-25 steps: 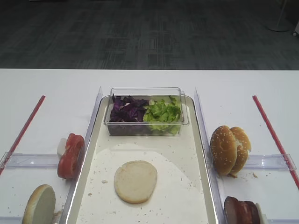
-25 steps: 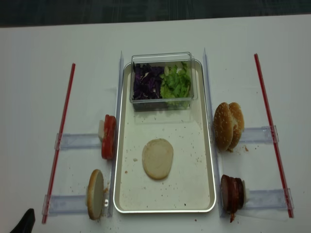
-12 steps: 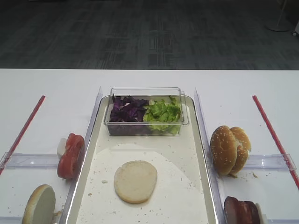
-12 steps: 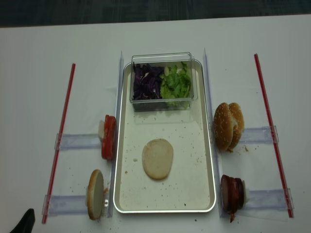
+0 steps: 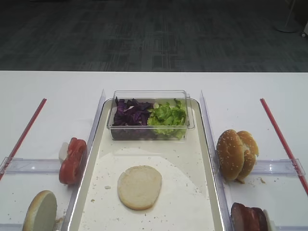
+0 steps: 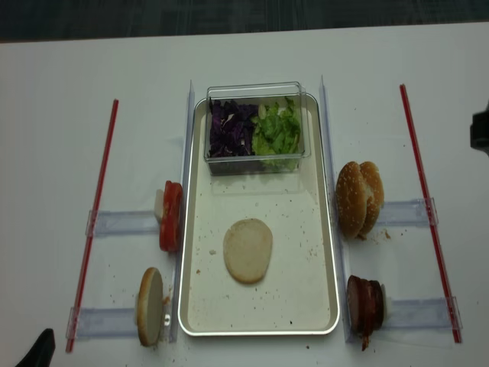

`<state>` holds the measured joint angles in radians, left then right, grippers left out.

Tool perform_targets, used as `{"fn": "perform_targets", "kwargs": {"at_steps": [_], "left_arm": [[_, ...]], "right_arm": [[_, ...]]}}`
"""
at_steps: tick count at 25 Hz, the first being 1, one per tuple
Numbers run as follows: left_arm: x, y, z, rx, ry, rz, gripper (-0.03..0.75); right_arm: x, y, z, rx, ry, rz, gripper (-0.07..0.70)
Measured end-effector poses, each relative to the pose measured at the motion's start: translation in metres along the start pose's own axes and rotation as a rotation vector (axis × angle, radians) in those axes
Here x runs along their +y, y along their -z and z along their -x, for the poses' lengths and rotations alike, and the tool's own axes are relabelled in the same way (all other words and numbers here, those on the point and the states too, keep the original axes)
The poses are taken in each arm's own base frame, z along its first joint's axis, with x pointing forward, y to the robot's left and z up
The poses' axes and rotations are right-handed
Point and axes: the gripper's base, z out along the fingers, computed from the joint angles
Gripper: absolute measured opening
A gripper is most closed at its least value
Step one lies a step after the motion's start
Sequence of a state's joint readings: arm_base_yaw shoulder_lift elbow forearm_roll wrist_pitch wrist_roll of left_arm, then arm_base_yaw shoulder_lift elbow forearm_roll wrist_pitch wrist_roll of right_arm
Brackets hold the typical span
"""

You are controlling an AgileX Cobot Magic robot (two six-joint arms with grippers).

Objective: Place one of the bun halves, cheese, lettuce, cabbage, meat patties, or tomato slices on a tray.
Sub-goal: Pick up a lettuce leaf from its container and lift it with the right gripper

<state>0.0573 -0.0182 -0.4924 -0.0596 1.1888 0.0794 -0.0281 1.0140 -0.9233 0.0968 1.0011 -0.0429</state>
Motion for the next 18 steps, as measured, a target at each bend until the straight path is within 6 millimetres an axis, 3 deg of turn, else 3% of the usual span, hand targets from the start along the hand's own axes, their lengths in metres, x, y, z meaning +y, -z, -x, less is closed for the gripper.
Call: {"fn": "perform_targets", "kwargs": {"at_steps": [11,18], "left_arm": [[0.0,0.0,0.0,0.0,0.0,0.0,0.617],[0.0,0.0,0.0,0.0,0.0,0.0,0.617]], "right_arm": [[-0.004,-0.063,0.085,0.096,-0.013,0.004,0.571],[-0.008,-0.113,0.117,0.164,0.001,0.005,0.571]]}}
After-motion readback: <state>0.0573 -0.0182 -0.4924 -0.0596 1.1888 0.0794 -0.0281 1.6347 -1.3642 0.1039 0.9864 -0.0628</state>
